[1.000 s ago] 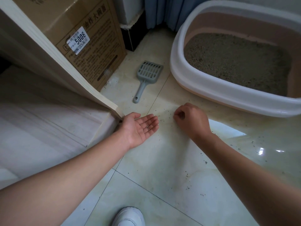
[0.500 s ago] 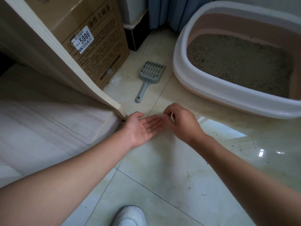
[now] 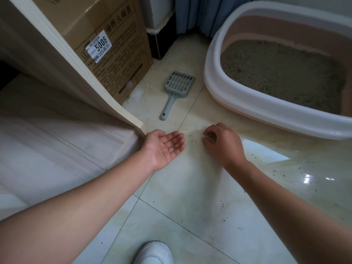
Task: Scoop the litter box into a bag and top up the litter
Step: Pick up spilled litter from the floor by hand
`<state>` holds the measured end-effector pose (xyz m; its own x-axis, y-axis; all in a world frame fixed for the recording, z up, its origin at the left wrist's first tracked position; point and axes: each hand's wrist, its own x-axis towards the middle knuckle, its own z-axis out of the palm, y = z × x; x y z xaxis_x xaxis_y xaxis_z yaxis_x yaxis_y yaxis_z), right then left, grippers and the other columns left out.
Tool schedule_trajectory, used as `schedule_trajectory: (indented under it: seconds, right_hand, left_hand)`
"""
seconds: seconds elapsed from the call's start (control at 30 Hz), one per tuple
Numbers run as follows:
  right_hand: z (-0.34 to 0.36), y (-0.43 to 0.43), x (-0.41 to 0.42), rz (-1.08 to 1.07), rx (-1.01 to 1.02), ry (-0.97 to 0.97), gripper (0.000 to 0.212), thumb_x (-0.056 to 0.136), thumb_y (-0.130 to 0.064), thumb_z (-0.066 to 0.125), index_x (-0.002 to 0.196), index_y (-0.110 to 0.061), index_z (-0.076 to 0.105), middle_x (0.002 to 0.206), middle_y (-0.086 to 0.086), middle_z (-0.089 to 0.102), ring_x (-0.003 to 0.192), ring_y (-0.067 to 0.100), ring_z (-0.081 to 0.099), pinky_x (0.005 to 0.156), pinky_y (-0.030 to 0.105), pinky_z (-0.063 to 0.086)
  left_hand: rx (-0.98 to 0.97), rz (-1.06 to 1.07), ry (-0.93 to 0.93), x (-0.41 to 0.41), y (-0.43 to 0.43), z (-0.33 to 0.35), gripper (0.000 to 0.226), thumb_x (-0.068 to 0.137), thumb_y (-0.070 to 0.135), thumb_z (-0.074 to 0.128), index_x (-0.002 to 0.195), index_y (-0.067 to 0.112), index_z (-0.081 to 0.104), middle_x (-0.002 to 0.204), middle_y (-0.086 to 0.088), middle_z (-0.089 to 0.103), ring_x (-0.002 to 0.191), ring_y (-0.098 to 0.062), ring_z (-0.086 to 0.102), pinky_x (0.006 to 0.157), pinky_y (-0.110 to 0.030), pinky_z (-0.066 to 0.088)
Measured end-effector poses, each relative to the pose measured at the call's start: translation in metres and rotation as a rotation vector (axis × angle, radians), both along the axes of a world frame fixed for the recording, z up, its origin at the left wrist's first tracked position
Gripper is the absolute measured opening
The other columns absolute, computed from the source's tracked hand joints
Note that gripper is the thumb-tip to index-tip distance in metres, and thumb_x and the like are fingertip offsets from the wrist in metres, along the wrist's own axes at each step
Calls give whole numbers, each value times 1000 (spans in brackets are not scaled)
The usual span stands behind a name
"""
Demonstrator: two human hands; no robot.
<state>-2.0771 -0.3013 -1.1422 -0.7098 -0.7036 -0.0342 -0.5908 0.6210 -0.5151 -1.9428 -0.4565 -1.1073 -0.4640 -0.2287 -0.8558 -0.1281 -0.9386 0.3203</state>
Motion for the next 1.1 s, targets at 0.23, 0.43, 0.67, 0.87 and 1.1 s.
schedule_trajectory:
  seconds: [0.23, 0.43, 0.67, 0.87, 1.1]
  right_hand:
    - [1, -9, -1, 88, 91, 124, 14, 88, -17, 55, 80, -19, 67, 80, -4, 59, 76, 20, 54, 58, 31, 44]
    - [7, -21, -1, 229, 258, 259, 9, 89, -10, 54, 93, -12, 62, 92, 7, 62, 86, 29, 56, 62, 32, 31]
    - [16, -27, 10, 280, 413, 344, 29, 86, -1, 51, 113, -9, 51, 103, 9, 58, 91, 28, 57, 62, 34, 31]
    - [16, -31, 6, 307, 373, 291, 24, 85, 1, 51, 107, -9, 50, 97, 9, 59, 88, 30, 58, 61, 34, 34]
    - [5, -34, 4, 400, 120, 169, 7, 95, -12, 50, 89, -11, 54, 86, 6, 57, 81, 28, 53, 62, 38, 45]
  left_hand:
    - [15, -3, 12, -4, 2, -1, 38, 99, 20, 35, 100, -3, 66, 87, -19, 73, 84, -29, 68, 81, -41, 56]
    - [4, 14, 2, -4, 0, 0, 39, 99, 21, 35, 99, -3, 67, 87, -18, 73, 85, -29, 67, 78, -41, 56]
    - [-6, 22, 13, -3, -1, 2, 39, 99, 21, 36, 97, -2, 66, 83, -18, 73, 83, -28, 67, 79, -40, 56]
    - [-4, 20, 16, -2, -1, 3, 39, 99, 22, 37, 96, -2, 67, 83, -17, 73, 83, -28, 67, 78, -40, 55]
    - [-6, 22, 8, -3, -1, 1, 38, 99, 23, 38, 96, -1, 67, 84, -17, 73, 84, -28, 67, 76, -40, 55]
